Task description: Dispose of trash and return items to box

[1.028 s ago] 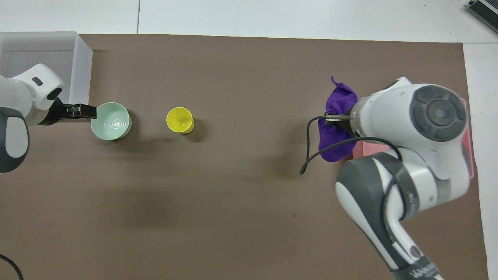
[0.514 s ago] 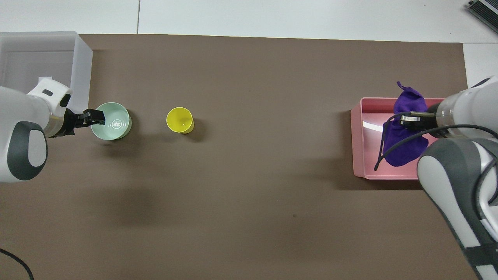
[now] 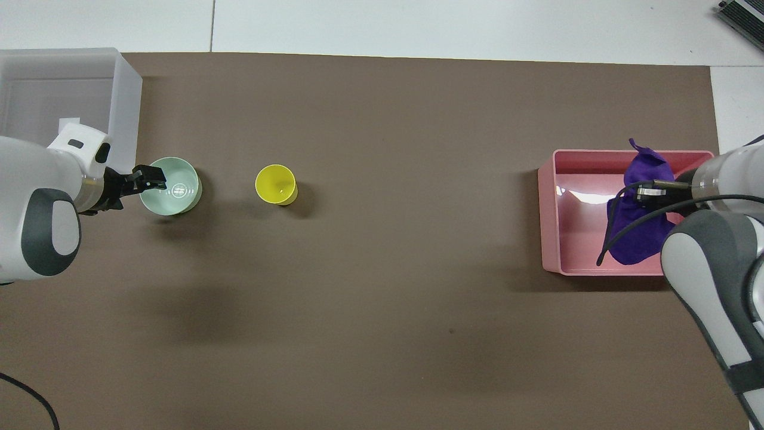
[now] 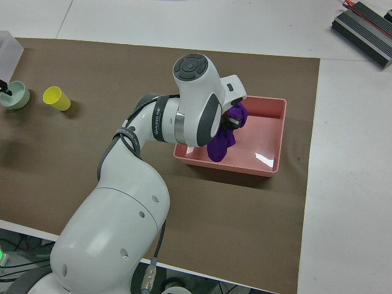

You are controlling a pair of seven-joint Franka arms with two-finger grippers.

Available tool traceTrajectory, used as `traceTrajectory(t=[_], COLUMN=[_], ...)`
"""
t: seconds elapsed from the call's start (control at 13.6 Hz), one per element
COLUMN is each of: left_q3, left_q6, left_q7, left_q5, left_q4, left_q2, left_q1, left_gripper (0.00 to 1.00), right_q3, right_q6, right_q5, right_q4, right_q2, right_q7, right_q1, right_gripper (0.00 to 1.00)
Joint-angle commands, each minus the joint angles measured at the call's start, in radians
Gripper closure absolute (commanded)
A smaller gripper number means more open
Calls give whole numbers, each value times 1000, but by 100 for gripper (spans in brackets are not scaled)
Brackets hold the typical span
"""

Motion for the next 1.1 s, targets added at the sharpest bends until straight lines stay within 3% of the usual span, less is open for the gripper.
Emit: traceTrajectory(t=[0.0,0.07,0.15,0.22,0.66,0.81,1.03], left_q3=[-7,-7,-7,-7,-9,-7,-6], left_q6=[17,12,11,9,-84,-155,-190], left_q7=[-33,-32,-29,-27,31,104,246], left_q5=[-18,-18,-18,-18,-17,-15,-1], left_q4=[-11,-11,-12,-11,31,113,280], left_q2=[-5,-7,-7,-8,-73,-77,-13], left_q1=[11,10,8,1,-6,-1,48], left_gripper=[63,93,100,100,100,100,100], right_q3=[14,14,14,14,39,40,40], right_q6=[56,80,83,82,-16,-79,-252], right_q5=[-6,-1,2,2,0,-1,8], right_q4=[-29,-32,-33,-33,55,92,196], right_q2=[33,41,44,44,-7,-42,-68], right_q7=[-7,-7,-7,-7,-9,-19,-65], right_q1=[-23,-23,-23,-23,17,44,49], right_gripper=[100,73,30,0,0,0,0])
